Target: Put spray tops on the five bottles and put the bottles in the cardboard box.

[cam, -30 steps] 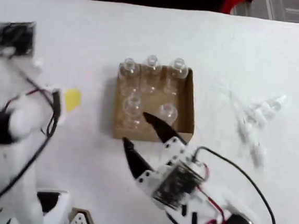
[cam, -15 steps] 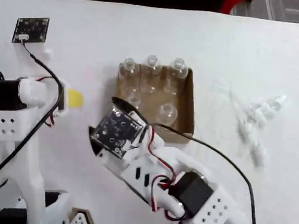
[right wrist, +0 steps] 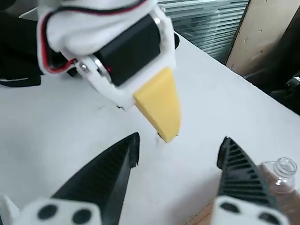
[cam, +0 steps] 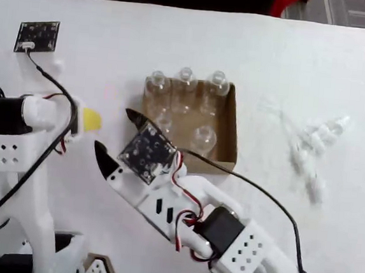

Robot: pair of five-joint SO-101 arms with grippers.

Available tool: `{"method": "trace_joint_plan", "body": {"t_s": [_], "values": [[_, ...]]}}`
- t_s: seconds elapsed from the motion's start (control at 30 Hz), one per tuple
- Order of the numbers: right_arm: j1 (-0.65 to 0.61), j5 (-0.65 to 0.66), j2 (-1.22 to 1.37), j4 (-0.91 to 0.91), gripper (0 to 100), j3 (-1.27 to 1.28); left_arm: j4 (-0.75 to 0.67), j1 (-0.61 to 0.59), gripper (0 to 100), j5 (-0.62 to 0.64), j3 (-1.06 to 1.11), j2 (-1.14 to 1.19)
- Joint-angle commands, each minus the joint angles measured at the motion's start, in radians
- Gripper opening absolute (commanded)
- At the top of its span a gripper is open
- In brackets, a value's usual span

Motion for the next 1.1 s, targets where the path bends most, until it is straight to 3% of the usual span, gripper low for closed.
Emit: {"method": "trace_joint_plan", "body": {"t_s": [0.0, 0.67, 0.87, 1.07], "values": [[-0.005, -0.109, -0.001, -0.024, 24.8, -0.011, -0.002, -0.010, 26, 0.012, -0.043, 0.001], [-0.051, -0.152, 0.004, -0.031, 24.7, 0.018, 0.000, 0.028, 26, 0.009, -0.064, 0.002], [-0.051, -0.144, 0.004, -0.047, 15.1, 0.014, 0.003, 0.028, 26, 0.009, -0.061, 0.002], [-0.048, -0.146, 0.107, -0.102, 20.4, 0.011, 0.003, 0.028, 26, 0.009, -0.063, 0.002]]}}
